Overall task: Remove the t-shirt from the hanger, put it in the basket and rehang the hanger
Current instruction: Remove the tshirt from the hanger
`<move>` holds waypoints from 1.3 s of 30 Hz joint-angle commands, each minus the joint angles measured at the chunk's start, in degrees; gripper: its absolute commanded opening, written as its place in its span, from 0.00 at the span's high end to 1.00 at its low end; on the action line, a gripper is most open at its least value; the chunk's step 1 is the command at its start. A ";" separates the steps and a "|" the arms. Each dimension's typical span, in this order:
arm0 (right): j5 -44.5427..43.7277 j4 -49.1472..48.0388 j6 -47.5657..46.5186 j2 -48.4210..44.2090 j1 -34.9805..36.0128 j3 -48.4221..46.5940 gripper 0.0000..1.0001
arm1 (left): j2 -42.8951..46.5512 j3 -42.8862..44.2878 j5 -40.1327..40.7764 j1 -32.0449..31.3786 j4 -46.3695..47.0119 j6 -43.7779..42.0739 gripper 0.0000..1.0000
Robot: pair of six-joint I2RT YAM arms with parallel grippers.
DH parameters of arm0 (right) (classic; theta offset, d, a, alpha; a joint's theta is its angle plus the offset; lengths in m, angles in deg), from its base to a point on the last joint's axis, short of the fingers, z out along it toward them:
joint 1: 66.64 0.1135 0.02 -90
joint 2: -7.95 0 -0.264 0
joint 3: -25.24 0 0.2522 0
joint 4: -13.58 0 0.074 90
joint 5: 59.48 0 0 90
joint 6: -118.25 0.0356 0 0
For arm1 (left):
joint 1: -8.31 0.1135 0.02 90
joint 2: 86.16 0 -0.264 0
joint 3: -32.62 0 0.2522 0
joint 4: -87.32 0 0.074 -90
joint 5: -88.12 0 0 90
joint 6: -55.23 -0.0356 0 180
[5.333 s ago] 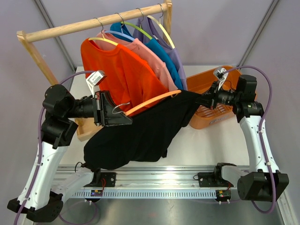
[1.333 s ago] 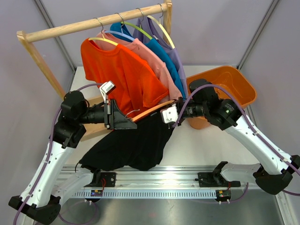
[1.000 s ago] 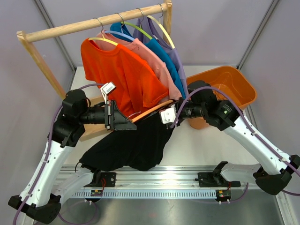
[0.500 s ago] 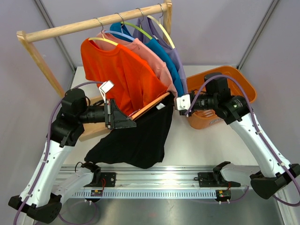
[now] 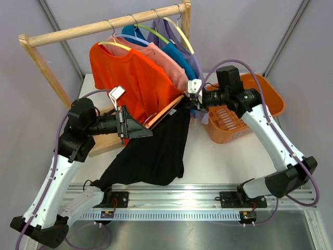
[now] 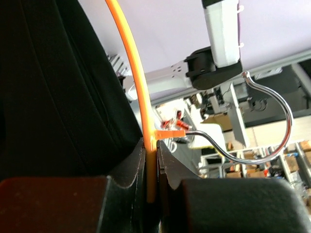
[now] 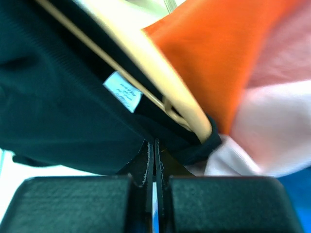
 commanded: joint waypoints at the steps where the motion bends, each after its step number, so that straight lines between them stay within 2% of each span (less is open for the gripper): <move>1: -24.80 -0.32 6.18 7.10 -11.23 -5.10 1.00 | 8.03 2.23 -18.63 -1.97 9.13 12.94 1.00; 3: -22.52 0.13 8.82 8.08 -11.94 -7.31 1.00 | 8.12 2.23 -18.71 -2.32 13.96 15.50 1.00; 6: -18.74 1.00 9.10 7.56 -12.11 -6.17 1.00 | 7.86 2.84 -18.27 -2.50 15.82 17.45 1.00; 9: -11.02 6.80 4.90 7.12 -12.20 -4.51 0.99 | 7.51 2.85 -17.84 -2.68 19.24 20.08 1.00; 13: 1.73 7.08 0.75 -1.82 -12.11 3.48 0.90 | 6.63 2.49 -17.57 -3.20 21.44 21.13 1.00; 15: 7.45 7.24 0.23 -4.21 -12.11 6.83 0.84 | 6.02 1.18 -17.48 -4.16 26.00 23.50 1.00; 19: 13.43 11.72 1.01 -5.71 -12.11 7.89 0.81 | 4.96 -1.72 -17.22 -7.42 41.01 33.41 1.00; 20: 13.44 11.82 1.62 -5.98 -12.03 8.76 0.81 | 4.44 -2.25 -16.87 -7.94 47.31 35.36 1.00; 22: 11.52 8.85 7.66 -7.29 -12.03 10.43 0.83 | 2.68 -3.13 -16.34 -9.53 52.89 39.66 1.00; 23: 6.46 2.65 11.96 -7.82 -12.03 12.70 0.84 | 2.15 -3.39 -15.64 -9.97 58.48 41.17 1.00; 24: 3.71 0.68 17.74 -8.09 -12.03 13.42 0.85 | 0.93 -3.74 -15.20 -10.93 61.84 45.18 1.00; 25: -2.23 -1.00 20.33 -8.53 -12.20 14.39 0.84 | 0.39 -5.14 -14.24 -11.29 70.49 48.09 1.00; 27: -3.78 -3.65 23.16 -9.05 -13.16 15.10 0.79 | -0.83 -6.47 -13.79 -11.64 77.93 55.29 1.00; 28: -2.48 -3.82 22.73 -10.36 -13.43 15.80 0.68 | -1.36 -7.17 -14.49 -11.64 78.14 55.33 1.00; 29: -0.81 -3.22 22.03 -11.25 -13.43 16.15 0.64 | -1.28 -7.09 -15.02 -11.64 75.44 53.76 1.00; 30: 1.38 -1.82 18.80 -12.12 -13.43 16.07 0.61 | -0.85 -6.57 -15.63 -11.64 70.11 45.13 1.00; 31: 6.27 0.02 16.86 -13.53 -13.43 15.63 0.57 | -0.06 -5.34 -16.33 -11.64 49.69 37.04 1.00; 32: 8.58 4.04 15.10 -14.06 -13.43 14.15 0.54 | -0.05 -0.37 -16.43 -11.64 36.96 27.57 1.00; 33: 10.52 5.74 12.90 -14.50 -13.35 13.26 0.52 | -0.57 2.38 -16.17 -11.64 25.43 10.42 1.00; 34: 12.98 7.41 12.36 -15.12 -13.43 11.34 0.50 | -2.40 4.41 -15.47 -11.64 10.53 5.20 1.00; 36: 14.23 11.46 12.35 -15.30 -13.43 9.14 0.46 | -3.04 6.97 -13.63 -11.55 5.82 -0.45 1.00; 39: 14.58 16.55 13.75 -14.77 -13.43 4.74 0.44 | -2.77 6.89 -10.72 -11.55 5.55 -2.40 1.00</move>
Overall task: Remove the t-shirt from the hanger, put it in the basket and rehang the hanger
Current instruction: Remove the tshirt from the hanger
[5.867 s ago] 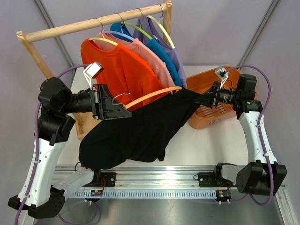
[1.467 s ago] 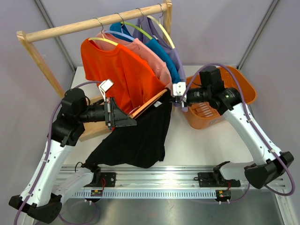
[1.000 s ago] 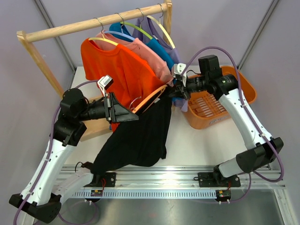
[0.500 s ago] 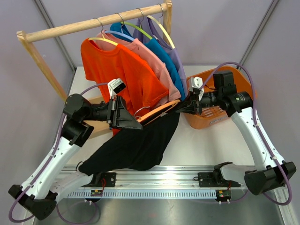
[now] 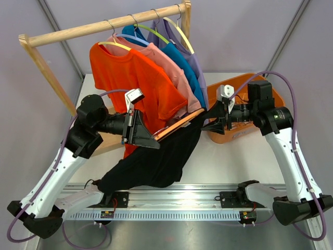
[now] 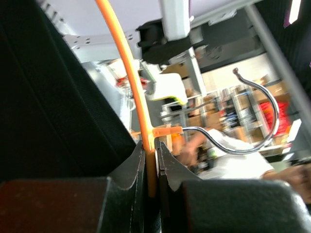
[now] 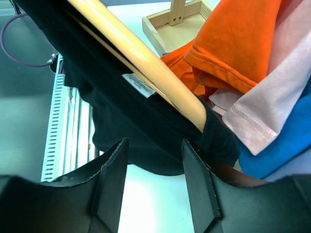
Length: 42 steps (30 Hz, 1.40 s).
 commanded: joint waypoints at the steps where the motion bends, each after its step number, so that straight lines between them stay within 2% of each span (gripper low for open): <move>1: -3.51 8.39 -0.60 0.38 -1.63 -5.77 0.44 | 2.28 4.81 -1.74 -0.69 -7.67 -14.84 1.00; 4: -5.00 9.46 3.69 -0.41 -1.63 -7.55 0.43 | 2.27 5.34 0.11 -0.69 -11.64 -18.54 1.00; 9: -7.38 2.43 18.19 -1.91 -1.63 -8.69 0.42 | 2.36 6.57 3.10 -0.69 -15.51 -22.58 1.00; 13: -12.72 -1.62 27.60 -2.00 -1.63 -8.96 0.40 | 2.10 7.71 5.30 -0.69 -18.94 -25.31 1.00; 17: -17.92 -5.48 39.70 -1.03 -1.63 -8.78 0.30 | 2.10 8.24 7.23 -0.69 -21.49 -27.85 1.00; 19: -18.20 -7.23 43.24 -0.42 -1.63 -8.87 0.28 | 2.18 8.24 7.94 -0.69 -22.81 -28.48 1.00; 20: -18.28 -7.94 47.00 -0.33 -1.54 -8.78 0.23 | 2.36 7.98 8.29 -0.69 -22.90 -28.57 1.00; 23: -18.81 -9.36 52.20 1.25 -1.19 -9.22 0.21 | 2.71 7.89 8.73 -0.69 -22.81 -28.57 1.00; 27: -20.82 -9.71 54.24 3.62 0.47 -9.40 0.21 | 2.98 7.63 9.00 -0.69 -22.03 -28.22 1.00; 33: -23.73 -9.88 52.05 5.03 3.73 -9.83 0.23 | 3.33 7.27 9.00 -0.69 -20.36 -26.99 1.00; 35: -24.43 -10.23 51.87 5.65 4.61 -10.01 0.27 | 3.33 7.01 9.00 -0.78 -19.92 -26.37 1.00; 42: -23.91 -10.67 50.82 7.32 5.58 -9.75 0.56 | 3.59 6.66 8.21 -0.69 -16.85 -24.44 1.00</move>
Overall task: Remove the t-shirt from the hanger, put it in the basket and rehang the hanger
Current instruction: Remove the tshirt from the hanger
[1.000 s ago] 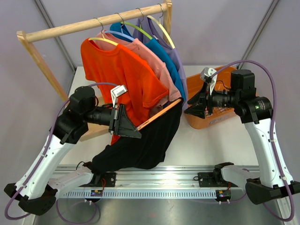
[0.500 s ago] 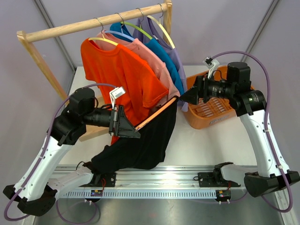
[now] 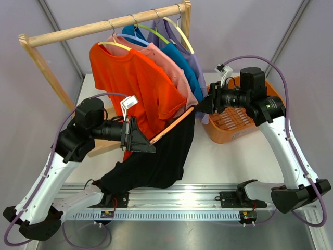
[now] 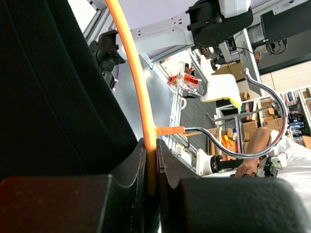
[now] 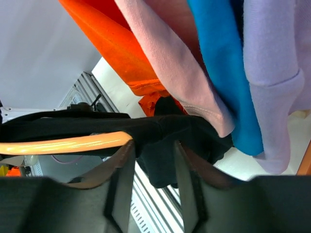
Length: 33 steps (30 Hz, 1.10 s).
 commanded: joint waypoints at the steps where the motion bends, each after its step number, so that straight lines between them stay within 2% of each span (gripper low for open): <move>1: -0.54 -2.98 -0.22 0.81 0.62 -1.66 0.60 | 1.65 1.17 -1.35 -0.21 8.51 1.07 1.00; 2: -0.11 -3.33 -0.22 0.89 0.70 -1.66 0.69 | 1.65 0.82 -1.61 -0.21 8.87 1.42 1.00; 5: 0.78 -4.30 -0.04 1.95 0.62 -1.84 0.83 | 1.82 0.29 -2.40 -0.21 10.80 2.74 1.00; 6: 0.69 -4.56 -0.04 2.56 0.70 -2.19 1.00 | 1.82 -0.06 -2.75 -0.30 11.76 3.00 1.00; 10: 0.08 -5.01 -1.44 3.36 0.62 -3.24 1.00 | 2.00 -1.37 -3.63 -0.21 13.61 3.97 1.00; 14: -7.21 -2.55 -6.18 3.79 -0.43 -5.00 1.00 | 3.75 -3.04 -6.78 -0.30 15.02 5.63 1.00; 16: -11.87 -1.58 -9.34 3.80 -2.18 -4.30 1.00 | 6.47 -6.45 -12.05 -0.47 21.76 9.66 1.00; 17: -13.01 -1.58 -9.97 3.88 -2.81 -3.60 1.00 | 7.52 -7.78 -13.03 -0.47 25.70 16.13 1.00; 18: -14.76 -1.67 -10.50 3.71 -3.42 -1.68 1.00 | 8.58 -8.92 -14.86 -0.47 33.84 19.67 1.00; 20: -16.27 -2.45 -10.85 3.36 -4.48 0.44 1.00 | 9.47 -9.82 -15.93 -0.56 37.17 24.52 1.00; 23: -18.91 -3.78 -13.48 3.70 -5.18 4.31 1.00 | 8.51 -6.76 -17.43 -0.65 37.17 25.86 1.00; 27: -20.49 -4.56 -15.24 5.90 -5.45 8.61 1.00 | 5.08 -1.40 -19.01 -0.74 46.02 31.47 1.00; 30: -20.93 -5.79 -16.21 6.43 -5.54 10.63 1.00 | 2.44 4.75 -19.19 -0.74 47.18 32.62 1.00; 33: -20.93 -6.41 -17.09 7.57 -6.50 12.30 1.00 | 0.60 8.27 -19.19 -0.74 52.96 37.36 1.00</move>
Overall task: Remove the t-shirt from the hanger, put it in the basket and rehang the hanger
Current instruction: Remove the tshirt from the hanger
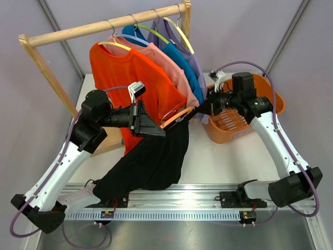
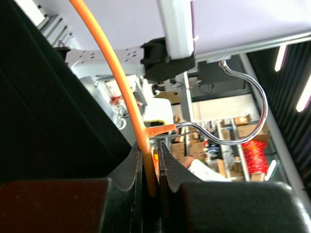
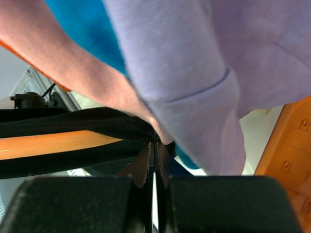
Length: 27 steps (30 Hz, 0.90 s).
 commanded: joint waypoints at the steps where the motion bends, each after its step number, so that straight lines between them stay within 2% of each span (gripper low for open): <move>1: -17.65 -1.69 -6.91 3.99 -4.77 4.11 1.00 | 4.07 13.55 -16.35 -1.31 28.35 5.35 1.00; 10: -14.75 -3.27 -7.52 5.31 -5.13 5.52 1.00 | 2.75 15.76 -14.50 -1.31 35.11 9.74 1.00; 16: -14.58 -4.33 -7.26 7.33 -8.55 5.35 1.00 | 0.56 17.43 -12.04 -1.31 54.09 26.06 1.00; 18: -13.96 -3.80 -7.52 8.21 -9.96 4.65 1.00 | 0.02 18.57 -10.47 -1.31 59.03 28.29 1.00; 23: -11.86 -3.71 -8.49 7.77 -10.14 6.83 1.00 | -0.68 20.68 -9.14 -1.31 59.39 27.60 1.00; 27: -11.41 -3.01 -9.98 7.33 -10.23 8.25 1.00 | -1.82 25.06 -10.19 -1.31 53.08 23.12 1.00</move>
